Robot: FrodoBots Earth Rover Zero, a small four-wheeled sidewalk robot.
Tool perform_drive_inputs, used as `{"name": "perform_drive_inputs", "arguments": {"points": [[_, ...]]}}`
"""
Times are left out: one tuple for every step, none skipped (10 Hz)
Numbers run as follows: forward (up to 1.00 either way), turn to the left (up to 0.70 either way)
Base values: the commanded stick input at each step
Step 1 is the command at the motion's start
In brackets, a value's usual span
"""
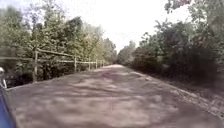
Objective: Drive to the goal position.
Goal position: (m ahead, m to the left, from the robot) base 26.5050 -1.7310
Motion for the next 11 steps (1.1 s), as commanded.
{"name": "perform_drive_inputs", "arguments": {"points": [[0.70,0.00],[0.70,0.00],[0.70,0.00],[0.70,0.00],[0.70,0.00],[0.70,0.00],[0.70,0.00],[0.70,0.00],[0.70,0.00],[0.70,-0.12],[0.70,-0.20]]}}
